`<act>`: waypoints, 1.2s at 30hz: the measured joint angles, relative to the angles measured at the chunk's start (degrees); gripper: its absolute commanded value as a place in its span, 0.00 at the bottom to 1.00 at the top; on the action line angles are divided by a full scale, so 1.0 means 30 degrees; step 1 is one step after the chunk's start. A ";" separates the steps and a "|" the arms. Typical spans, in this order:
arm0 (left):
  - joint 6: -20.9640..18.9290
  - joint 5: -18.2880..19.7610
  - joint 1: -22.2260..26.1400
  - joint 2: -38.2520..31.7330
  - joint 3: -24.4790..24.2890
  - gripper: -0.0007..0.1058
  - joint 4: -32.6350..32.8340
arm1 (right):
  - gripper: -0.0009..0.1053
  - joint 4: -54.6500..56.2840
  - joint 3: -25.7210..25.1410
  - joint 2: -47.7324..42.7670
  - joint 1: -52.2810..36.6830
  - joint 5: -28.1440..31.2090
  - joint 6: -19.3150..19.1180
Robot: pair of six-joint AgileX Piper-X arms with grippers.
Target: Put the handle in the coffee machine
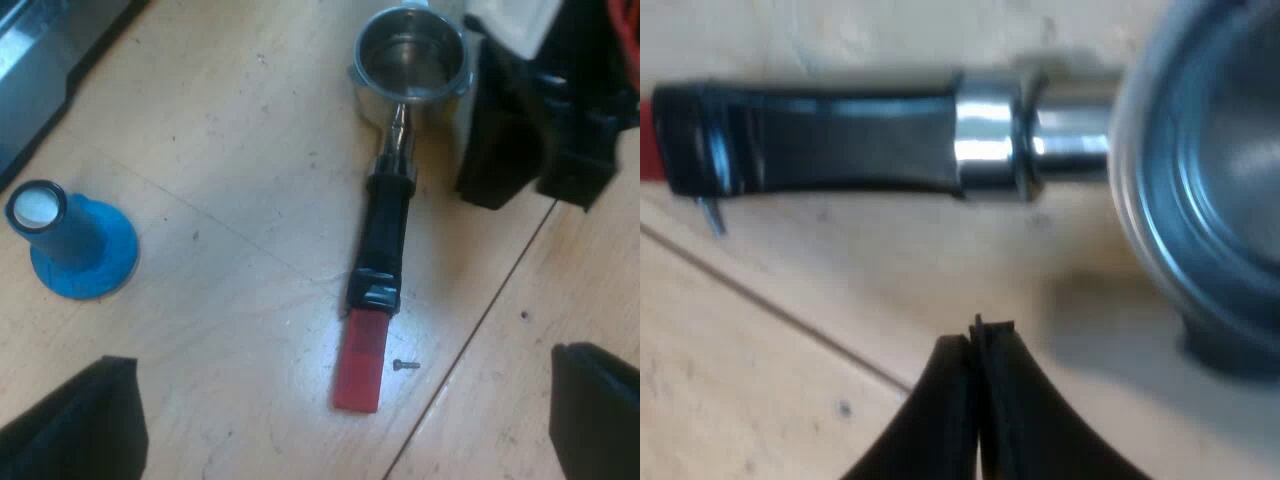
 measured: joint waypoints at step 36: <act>0.0425 0.2998 0.0000 0.0038 0.1510 0.79 -0.3281 | 0.82 0.6961 -0.1824 -0.4574 -0.2899 0.4053 -0.6012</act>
